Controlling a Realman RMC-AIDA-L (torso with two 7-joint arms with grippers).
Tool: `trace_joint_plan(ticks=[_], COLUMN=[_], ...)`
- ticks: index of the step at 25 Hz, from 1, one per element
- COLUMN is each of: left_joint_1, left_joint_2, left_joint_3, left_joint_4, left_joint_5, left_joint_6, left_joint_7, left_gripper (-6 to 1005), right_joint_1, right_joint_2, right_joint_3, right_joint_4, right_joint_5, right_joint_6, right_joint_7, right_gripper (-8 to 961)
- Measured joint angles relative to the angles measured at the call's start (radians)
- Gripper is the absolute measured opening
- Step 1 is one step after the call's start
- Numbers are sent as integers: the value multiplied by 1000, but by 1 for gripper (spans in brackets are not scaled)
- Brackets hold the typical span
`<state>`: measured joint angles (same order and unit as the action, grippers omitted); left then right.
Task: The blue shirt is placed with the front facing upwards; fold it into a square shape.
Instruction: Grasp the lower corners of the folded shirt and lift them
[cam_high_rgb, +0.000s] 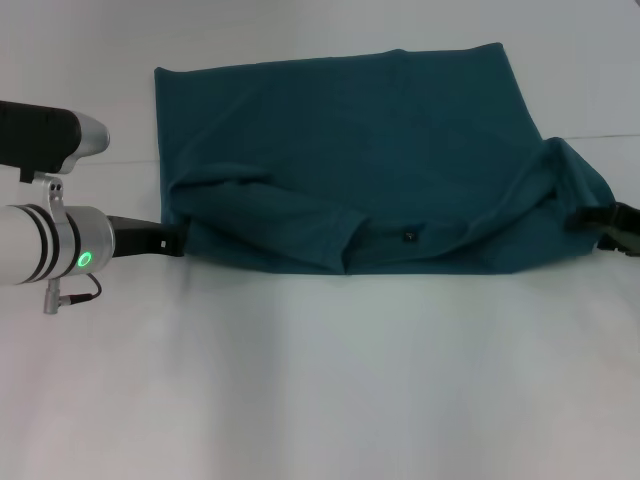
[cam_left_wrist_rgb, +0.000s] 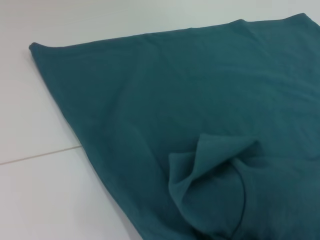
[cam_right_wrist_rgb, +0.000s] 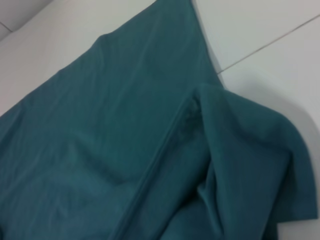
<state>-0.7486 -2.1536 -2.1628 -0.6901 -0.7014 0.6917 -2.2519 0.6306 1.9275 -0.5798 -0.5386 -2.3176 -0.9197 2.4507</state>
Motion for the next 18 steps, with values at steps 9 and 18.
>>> trace_joint_plan(ticks=[9,18], left_joint_1=[-1,1], left_joint_2=[0,2], left_joint_3=[0,-3], left_joint_4=[0,-9], left_joint_5=[-1,-1], left_joint_6=[-1,-1], left_joint_7=[0,0], left_gripper=[33,33], right_joint_1=[43,49], right_joint_2=[3,5], right_joint_3=[-36,-74], right_joint_4=[21,0], right_joint_5=[-120,-121], right_joint_6=[47,19], right_joint_7=[58,58], right_gripper=[639,186])
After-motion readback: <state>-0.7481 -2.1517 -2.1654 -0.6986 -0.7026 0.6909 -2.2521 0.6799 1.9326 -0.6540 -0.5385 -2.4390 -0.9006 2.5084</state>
